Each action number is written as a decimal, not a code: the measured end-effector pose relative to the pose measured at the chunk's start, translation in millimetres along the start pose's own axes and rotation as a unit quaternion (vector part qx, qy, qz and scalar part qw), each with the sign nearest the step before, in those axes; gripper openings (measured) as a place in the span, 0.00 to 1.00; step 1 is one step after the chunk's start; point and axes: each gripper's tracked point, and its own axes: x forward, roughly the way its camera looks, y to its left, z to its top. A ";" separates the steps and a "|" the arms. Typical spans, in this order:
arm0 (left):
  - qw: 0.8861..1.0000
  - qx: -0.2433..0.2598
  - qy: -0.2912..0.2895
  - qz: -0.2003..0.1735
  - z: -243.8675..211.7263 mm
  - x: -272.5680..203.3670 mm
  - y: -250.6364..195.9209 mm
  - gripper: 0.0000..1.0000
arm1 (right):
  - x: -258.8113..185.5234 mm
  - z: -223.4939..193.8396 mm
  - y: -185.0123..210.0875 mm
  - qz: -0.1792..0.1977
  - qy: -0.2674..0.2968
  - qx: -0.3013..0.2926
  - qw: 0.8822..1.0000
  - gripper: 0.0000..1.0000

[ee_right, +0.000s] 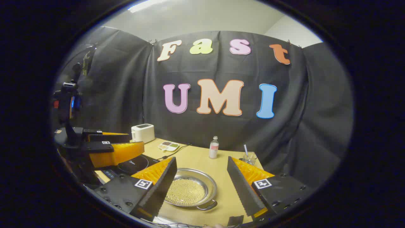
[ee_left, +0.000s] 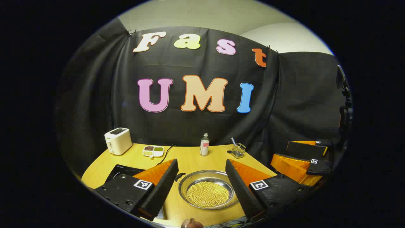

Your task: First push the handle of the pot to place it horizontally, then grasp the pot with both hands and set it on the induction cooktop.

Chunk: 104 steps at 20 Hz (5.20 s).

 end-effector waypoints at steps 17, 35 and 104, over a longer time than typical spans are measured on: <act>1.000 0.007 -0.006 0.005 -2.0 5.9 1.4 0.97 | -3.4 -5.7 -5.4 -0.010 0.009 0.010 1.000 0.99; 1.000 0.004 -0.007 0.002 -3.6 8.1 -0.5 0.96 | -7.3 -6.8 -8.9 -0.021 0.009 0.022 0.999 0.50; 0.977 -0.066 0.093 0.182 -84.1 26.6 17.7 0.97 | 36.6 -296.0 -10.9 0.141 0.350 0.100 0.920 0.02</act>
